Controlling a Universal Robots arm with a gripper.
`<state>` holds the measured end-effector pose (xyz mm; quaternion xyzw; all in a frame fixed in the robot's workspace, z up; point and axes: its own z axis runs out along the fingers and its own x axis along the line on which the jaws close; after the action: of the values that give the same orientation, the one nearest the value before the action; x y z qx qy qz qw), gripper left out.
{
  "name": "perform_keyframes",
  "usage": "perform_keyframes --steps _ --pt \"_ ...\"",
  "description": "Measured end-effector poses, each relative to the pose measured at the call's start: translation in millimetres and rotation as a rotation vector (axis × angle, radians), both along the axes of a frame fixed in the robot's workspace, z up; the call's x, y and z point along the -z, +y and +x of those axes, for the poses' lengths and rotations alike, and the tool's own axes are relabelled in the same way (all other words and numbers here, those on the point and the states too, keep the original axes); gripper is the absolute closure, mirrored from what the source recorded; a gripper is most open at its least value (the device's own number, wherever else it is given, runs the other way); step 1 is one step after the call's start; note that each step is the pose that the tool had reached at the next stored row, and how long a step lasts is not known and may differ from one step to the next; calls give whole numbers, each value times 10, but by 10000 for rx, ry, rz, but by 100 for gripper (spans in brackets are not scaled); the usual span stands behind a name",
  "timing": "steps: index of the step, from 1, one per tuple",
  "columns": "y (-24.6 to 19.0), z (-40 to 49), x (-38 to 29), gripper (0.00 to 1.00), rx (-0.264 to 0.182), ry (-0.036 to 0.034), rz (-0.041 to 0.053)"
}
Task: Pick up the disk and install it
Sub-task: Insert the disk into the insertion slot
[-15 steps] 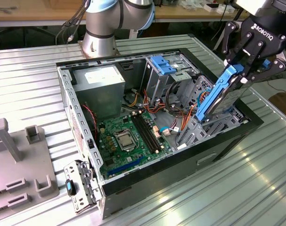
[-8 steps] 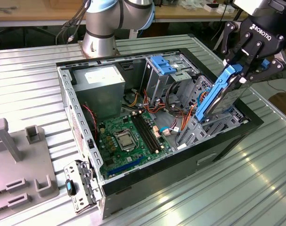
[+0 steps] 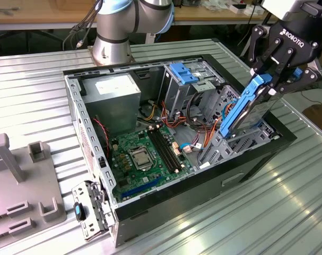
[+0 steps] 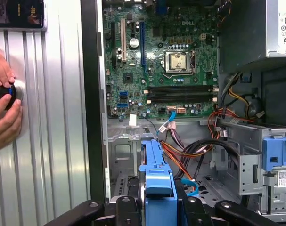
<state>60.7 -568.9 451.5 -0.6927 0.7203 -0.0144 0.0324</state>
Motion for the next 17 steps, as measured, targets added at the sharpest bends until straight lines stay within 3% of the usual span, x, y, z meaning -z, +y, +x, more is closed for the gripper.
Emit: perform_keyframes --steps 17 --pt "0 0 133 63 -63 32 -3"
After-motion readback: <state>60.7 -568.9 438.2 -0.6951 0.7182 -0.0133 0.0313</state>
